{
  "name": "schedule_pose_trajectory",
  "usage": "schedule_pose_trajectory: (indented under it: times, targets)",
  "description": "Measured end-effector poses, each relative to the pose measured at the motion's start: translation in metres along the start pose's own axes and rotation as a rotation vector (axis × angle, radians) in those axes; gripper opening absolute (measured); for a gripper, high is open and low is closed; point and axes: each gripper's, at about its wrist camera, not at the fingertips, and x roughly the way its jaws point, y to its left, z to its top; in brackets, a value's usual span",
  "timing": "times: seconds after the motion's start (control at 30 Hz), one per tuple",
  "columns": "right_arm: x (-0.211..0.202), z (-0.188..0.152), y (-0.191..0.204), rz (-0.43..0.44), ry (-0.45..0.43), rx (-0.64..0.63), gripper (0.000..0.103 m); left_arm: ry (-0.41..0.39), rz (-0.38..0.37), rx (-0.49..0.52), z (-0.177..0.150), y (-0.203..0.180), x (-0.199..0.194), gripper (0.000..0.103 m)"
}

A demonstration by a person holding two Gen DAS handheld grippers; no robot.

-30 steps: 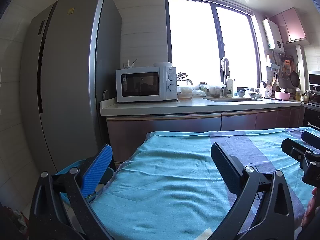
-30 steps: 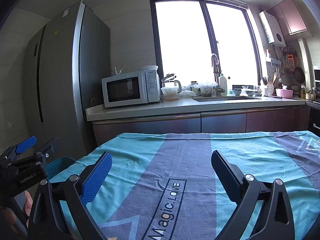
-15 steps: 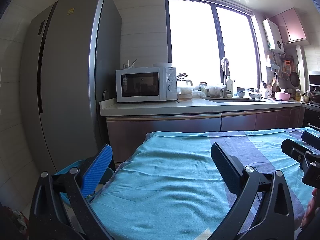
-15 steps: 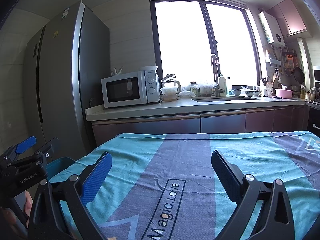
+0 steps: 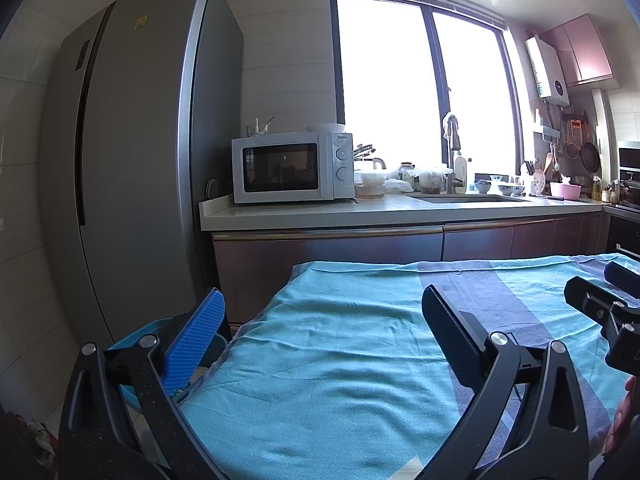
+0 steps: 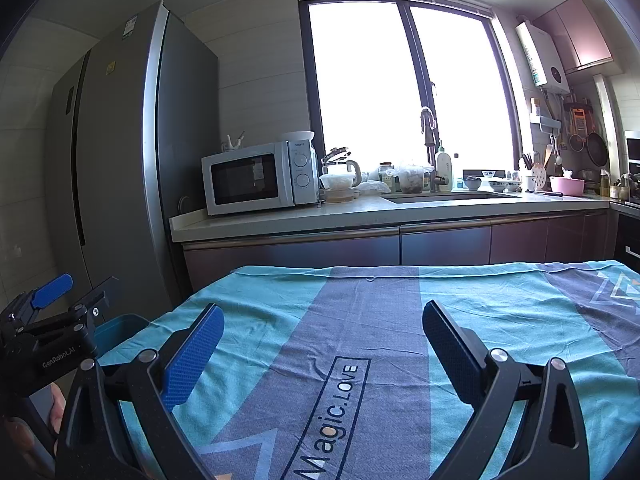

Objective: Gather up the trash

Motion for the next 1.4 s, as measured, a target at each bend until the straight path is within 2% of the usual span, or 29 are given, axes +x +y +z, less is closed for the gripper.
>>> schedule_pose_trajectory:
  times: [1.4]
  targets:
    - [0.0026, -0.0011, -0.0017, -0.006, 0.0, 0.007, 0.096, 0.01, -0.003, 0.008, -0.0033, -0.0029, 0.0037, 0.097]
